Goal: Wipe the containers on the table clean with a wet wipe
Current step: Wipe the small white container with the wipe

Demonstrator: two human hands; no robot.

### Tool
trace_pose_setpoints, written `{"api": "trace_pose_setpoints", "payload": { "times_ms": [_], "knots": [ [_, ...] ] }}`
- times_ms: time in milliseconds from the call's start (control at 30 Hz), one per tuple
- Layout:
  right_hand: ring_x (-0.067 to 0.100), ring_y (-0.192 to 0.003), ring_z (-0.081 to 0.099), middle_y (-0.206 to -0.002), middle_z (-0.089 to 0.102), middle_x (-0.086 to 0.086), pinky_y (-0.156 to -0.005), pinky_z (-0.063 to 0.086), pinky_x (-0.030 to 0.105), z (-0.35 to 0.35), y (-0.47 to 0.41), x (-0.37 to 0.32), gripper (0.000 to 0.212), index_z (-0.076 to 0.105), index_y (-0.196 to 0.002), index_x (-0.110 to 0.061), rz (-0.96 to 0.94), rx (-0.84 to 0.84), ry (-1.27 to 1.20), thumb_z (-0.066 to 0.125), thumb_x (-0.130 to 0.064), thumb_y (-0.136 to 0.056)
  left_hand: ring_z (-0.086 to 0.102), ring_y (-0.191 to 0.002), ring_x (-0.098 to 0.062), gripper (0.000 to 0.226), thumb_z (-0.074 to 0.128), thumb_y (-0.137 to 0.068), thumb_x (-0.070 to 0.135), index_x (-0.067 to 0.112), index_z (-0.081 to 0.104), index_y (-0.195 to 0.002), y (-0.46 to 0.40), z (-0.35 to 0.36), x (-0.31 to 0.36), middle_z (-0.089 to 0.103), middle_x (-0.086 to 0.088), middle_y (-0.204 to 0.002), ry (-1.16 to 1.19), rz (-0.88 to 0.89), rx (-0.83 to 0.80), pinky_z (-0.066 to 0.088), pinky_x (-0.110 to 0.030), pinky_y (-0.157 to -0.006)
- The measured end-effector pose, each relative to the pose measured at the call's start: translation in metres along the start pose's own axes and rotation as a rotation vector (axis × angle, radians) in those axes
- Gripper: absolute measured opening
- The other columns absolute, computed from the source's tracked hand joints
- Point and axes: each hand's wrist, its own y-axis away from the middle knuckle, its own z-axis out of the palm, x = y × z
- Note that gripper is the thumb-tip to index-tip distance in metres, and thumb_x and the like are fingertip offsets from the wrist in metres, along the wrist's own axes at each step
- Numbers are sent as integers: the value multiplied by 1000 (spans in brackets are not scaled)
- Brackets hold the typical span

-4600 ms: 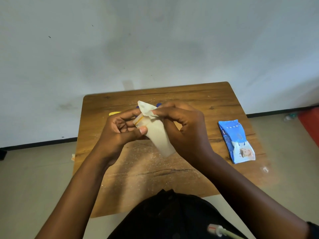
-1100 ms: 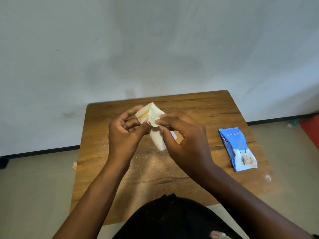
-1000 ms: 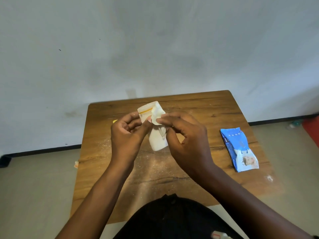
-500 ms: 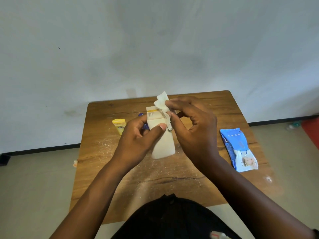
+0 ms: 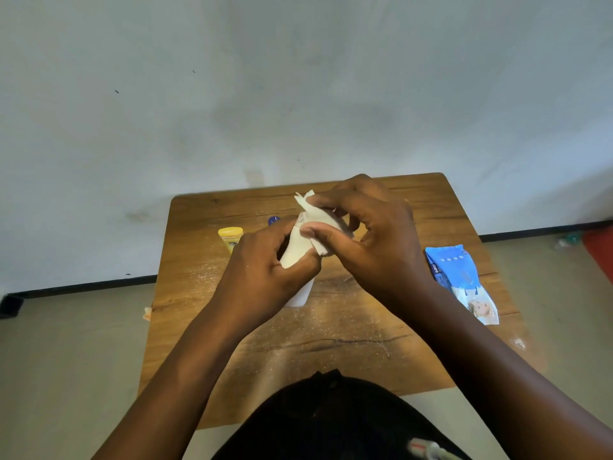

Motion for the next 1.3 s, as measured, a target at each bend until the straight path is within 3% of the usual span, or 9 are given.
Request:
{"api": "trace_pose_setpoints", "payload": {
  "times_ms": [200,333,433,533,700,900,1000,1167,1300],
  "knots": [
    [11,-76,60,-87,72,-8,-63,44,18,-2,0,-5,12,80,-95,-22,149,132,-219,82,-33,-91,67,-74,-10,20,64,-89,45,37,70,-106,1,1,3,71,11,-80,-43,31,-14,49,-28,-54],
    [5,-84,60,-97,72,-4,-67,42,12,2,7,-6,19,80,-108,-19,118,125,-135,81,-31,-92,68,-72,-12,17,63,-88,42,35,72,-100,1,0,2,72,9,-80,6,19,-1,51,-37,-57],
    [13,-98,60,-108,66,2,-74,48,20,6,14,-6,33,77,-123,-18,-18,98,2,80,-30,-92,66,-69,-16,6,66,-91,34,29,71,-92,0,-1,4,70,4,-76,-17,31,5,50,-44,-57],
    [17,-98,59,-108,61,3,-75,47,20,4,12,-4,32,78,-121,-20,-74,61,-2,82,-29,-91,65,-69,-13,10,68,-91,28,36,69,-95,0,-3,7,70,6,-75,-79,72,16,47,-35,-53],
    [11,-85,62,-95,68,2,-66,42,11,-2,6,-5,14,83,-102,-21,91,59,-238,84,-26,-89,61,-69,-8,21,68,-89,34,39,68,-109,1,-7,10,68,10,-76,-225,131,13,39,-23,-51],
    [20,-83,69,-89,76,-2,-67,58,42,0,4,-4,9,82,-94,-23,218,132,-309,82,-32,-92,61,-72,-7,32,61,-88,46,42,63,-119,0,-8,7,72,12,-88,-370,169,39,53,-38,-58],
    [12,-86,65,-94,72,0,-73,48,21,2,9,-7,13,82,-101,-14,-4,161,-15,77,-25,-96,62,-70,-6,23,65,-89,45,44,65,-111,0,-6,4,71,13,-83,-286,141,16,51,-36,-56],
    [31,-110,64,-126,69,18,-94,35,23,6,18,3,39,68,-136,-2,-330,94,375,69,3,-96,73,-68,-11,7,71,-94,39,38,72,-100,-4,-14,-1,74,9,-82,-5,-16,-35,60,-46,-61],
    [32,-103,66,-120,71,21,-89,38,22,3,24,9,34,72,-130,1,-352,144,368,70,5,-96,75,-63,-16,8,70,-96,28,36,70,-93,-2,-12,7,75,1,-81,152,-111,-95,64,-46,-61]
  ]
}}
